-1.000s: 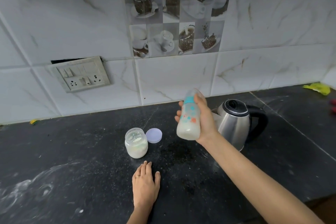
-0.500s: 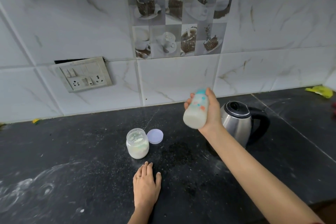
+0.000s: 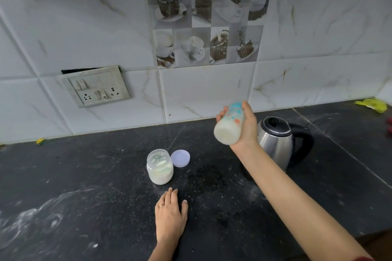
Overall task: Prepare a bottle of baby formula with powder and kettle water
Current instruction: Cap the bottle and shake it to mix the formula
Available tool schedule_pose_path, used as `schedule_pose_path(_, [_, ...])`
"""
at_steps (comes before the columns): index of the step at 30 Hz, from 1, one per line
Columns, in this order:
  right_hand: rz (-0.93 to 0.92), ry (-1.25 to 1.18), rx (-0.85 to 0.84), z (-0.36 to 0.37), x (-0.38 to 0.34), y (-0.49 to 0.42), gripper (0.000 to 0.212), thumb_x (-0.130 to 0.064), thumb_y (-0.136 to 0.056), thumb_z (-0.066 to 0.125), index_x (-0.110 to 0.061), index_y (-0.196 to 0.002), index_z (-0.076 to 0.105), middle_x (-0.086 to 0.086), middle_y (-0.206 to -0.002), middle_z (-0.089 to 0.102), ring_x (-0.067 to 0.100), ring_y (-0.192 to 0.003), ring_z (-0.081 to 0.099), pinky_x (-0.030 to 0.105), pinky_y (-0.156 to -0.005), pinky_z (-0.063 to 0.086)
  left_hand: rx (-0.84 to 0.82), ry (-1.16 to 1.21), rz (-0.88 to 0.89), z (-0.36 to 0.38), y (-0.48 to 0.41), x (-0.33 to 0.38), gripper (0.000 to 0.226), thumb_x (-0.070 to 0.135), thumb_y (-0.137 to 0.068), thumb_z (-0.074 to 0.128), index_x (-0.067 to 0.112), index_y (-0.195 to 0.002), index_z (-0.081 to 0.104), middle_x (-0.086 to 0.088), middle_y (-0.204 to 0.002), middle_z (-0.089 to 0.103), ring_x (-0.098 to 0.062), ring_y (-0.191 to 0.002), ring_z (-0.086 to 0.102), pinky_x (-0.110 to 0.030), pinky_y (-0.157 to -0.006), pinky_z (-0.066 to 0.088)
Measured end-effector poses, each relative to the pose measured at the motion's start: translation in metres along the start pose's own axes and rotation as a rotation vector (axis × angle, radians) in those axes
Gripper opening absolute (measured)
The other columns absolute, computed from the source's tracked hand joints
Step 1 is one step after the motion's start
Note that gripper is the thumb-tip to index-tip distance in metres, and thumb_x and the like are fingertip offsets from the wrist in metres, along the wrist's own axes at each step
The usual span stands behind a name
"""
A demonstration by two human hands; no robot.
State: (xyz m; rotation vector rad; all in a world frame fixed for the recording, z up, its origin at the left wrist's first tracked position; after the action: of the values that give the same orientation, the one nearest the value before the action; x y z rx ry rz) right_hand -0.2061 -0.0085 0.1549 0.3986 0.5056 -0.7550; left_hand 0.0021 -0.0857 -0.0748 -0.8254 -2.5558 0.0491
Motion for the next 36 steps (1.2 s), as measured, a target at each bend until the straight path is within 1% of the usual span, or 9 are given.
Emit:
schedule_pose_path(6, [0.055,0.136,-0.127,0.003,0.017,0.013,0.033,-0.032,-0.095,0.055,-0.028,-0.126,0.046,0.012,-0.085,0.062,0.024,-0.056,0.059,0.033,-0.056,0.055,0.009,0.02,0.0,-0.001,-0.001,-0.001,0.047,0.039,-0.089,0.057,0.013,-0.129,0.057,-0.004,-0.137,0.054,-0.024,-0.13,0.045,-0.04,-0.106,0.035])
schedule_pose_path(10, [0.039,0.018,-0.029,0.0,0.006,0.003,0.059,-0.035,-0.092,0.061,-0.02,-0.144,0.039,0.012,-0.086,0.06,0.023,-0.056,0.062,0.034,-0.059,0.057,0.011,0.011,0.007,-0.002,0.0,0.0,0.047,0.038,-0.088,0.059,0.012,-0.127,0.058,-0.005,-0.135,0.056,-0.024,-0.128,0.047,-0.04,-0.104,0.037])
schedule_pose_path(14, [0.059,0.161,-0.162,0.003,0.017,0.013,0.032,-0.032,-0.094,0.056,-0.031,-0.125,0.047,0.011,-0.083,0.064,0.025,-0.057,0.06,0.033,-0.058,0.055,0.03,0.003,0.014,-0.003,-0.001,-0.001,0.046,0.039,-0.089,0.056,0.013,-0.126,0.059,-0.005,-0.133,0.058,-0.024,-0.127,0.049,-0.04,-0.103,0.039])
schedule_pose_path(18, [0.051,-0.043,-0.078,0.005,0.004,0.002,0.041,-0.037,-0.09,0.061,-0.022,-0.124,0.044,0.011,-0.084,0.059,0.022,-0.057,0.061,0.032,-0.058,0.056,0.011,0.008,0.003,-0.002,0.0,-0.001,0.048,0.04,-0.09,0.056,0.013,-0.129,0.056,-0.004,-0.136,0.054,-0.023,-0.129,0.045,-0.039,-0.106,0.036])
schedule_pose_path(22, [0.055,0.152,-0.189,0.005,0.018,0.012,0.025,-0.034,-0.096,0.053,-0.031,-0.12,0.048,0.011,-0.086,0.063,0.024,-0.058,0.059,0.033,-0.057,0.054,0.011,-0.002,0.021,0.0,-0.001,-0.002,0.045,0.038,-0.087,0.06,0.013,-0.124,0.06,-0.004,-0.131,0.059,-0.025,-0.125,0.05,-0.04,-0.102,0.04])
schedule_pose_path(27, [0.039,-0.012,-0.058,0.003,0.003,-0.003,0.047,-0.038,-0.089,0.063,-0.025,-0.13,0.042,0.01,-0.085,0.06,0.022,-0.059,0.062,0.034,-0.059,0.057,0.024,-0.012,0.018,0.0,-0.001,-0.001,0.043,0.038,-0.086,0.06,0.013,-0.122,0.062,-0.004,-0.128,0.061,-0.024,-0.121,0.053,-0.04,-0.099,0.043])
schedule_pose_path(31, [0.071,0.15,-0.194,0.005,0.024,0.01,0.032,-0.036,-0.094,0.055,-0.031,-0.124,0.044,0.01,-0.085,0.063,0.023,-0.058,0.06,0.034,-0.057,0.055,0.015,-0.001,0.012,0.001,-0.002,-0.002,0.046,0.039,-0.088,0.059,0.014,-0.126,0.059,-0.004,-0.133,0.057,-0.024,-0.126,0.049,-0.04,-0.103,0.039])
schedule_pose_path(34, [0.02,0.065,-0.102,0.008,0.006,-0.002,0.053,-0.036,-0.093,0.059,-0.023,-0.14,0.04,0.011,-0.09,0.061,0.023,-0.059,0.063,0.034,-0.059,0.056,0.012,-0.005,0.011,0.0,-0.001,-0.001,0.045,0.038,-0.086,0.062,0.013,-0.124,0.061,-0.004,-0.131,0.059,-0.024,-0.124,0.051,-0.04,-0.102,0.04])
schedule_pose_path(36, [0.0,0.033,-0.072,0.008,-0.001,-0.006,0.049,-0.037,-0.094,0.058,-0.024,-0.138,0.042,0.01,-0.092,0.059,0.023,-0.06,0.063,0.035,-0.06,0.056,0.024,0.007,0.013,-0.001,0.0,-0.001,0.045,0.038,-0.087,0.06,0.013,-0.125,0.06,-0.004,-0.133,0.058,-0.024,-0.126,0.049,-0.04,-0.103,0.038])
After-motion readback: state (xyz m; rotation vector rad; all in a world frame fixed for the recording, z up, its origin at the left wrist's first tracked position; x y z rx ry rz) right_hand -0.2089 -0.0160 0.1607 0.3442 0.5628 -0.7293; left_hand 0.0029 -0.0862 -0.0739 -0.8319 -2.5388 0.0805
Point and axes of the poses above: each hand's wrist, its own y-axis away from the middle knuckle, its own z-axis out of the palm, x = y × z, the point moved 9 cm from there along -y, towards the middle knuckle
